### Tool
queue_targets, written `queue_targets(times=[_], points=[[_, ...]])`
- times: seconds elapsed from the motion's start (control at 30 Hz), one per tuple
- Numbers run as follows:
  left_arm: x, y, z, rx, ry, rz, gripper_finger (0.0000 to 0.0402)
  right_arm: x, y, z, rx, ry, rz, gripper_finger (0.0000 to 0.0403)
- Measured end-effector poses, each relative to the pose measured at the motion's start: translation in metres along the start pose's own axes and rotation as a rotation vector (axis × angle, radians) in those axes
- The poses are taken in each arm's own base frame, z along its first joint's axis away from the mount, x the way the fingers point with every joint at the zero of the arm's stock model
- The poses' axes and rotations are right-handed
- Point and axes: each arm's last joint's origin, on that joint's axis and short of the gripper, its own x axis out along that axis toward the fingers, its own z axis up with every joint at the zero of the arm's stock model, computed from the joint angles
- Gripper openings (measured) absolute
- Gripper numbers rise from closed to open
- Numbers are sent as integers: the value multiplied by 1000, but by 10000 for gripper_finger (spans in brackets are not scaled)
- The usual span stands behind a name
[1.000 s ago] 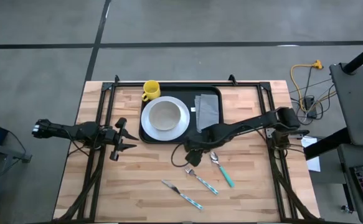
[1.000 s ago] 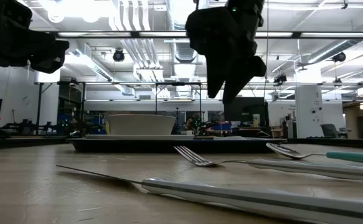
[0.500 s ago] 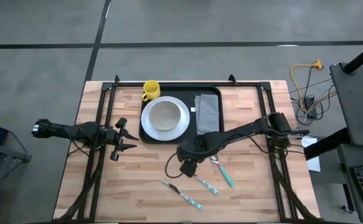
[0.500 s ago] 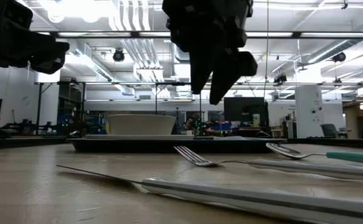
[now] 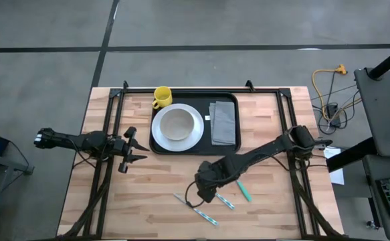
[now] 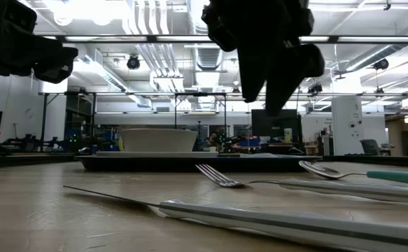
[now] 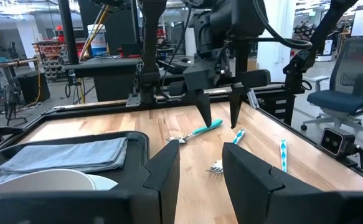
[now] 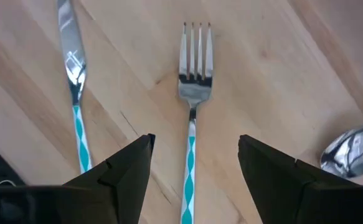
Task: Set up tray
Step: Put the white fork on top of the napkin
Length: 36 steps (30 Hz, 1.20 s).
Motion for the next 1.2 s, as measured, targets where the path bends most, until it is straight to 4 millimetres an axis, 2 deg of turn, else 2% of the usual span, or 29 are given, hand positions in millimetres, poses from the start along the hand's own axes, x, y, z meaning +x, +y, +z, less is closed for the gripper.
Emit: queue_targets(times=[0.37, 0.57, 0.77, 1.2], points=[[0, 0, 0, 0, 0, 0, 102, 1, 15, -30, 23, -54, -19, 226], [0, 0, 0, 0, 0, 0, 102, 1, 23, -40, 13, -111, -7, 226], [0, 0, 0, 0, 0, 0, 102, 0, 25, -40, -19, -176, -15, 226], [0, 0, 0, 0, 0, 0, 102, 3, 22, -41, 33, -171, -32, 226]])
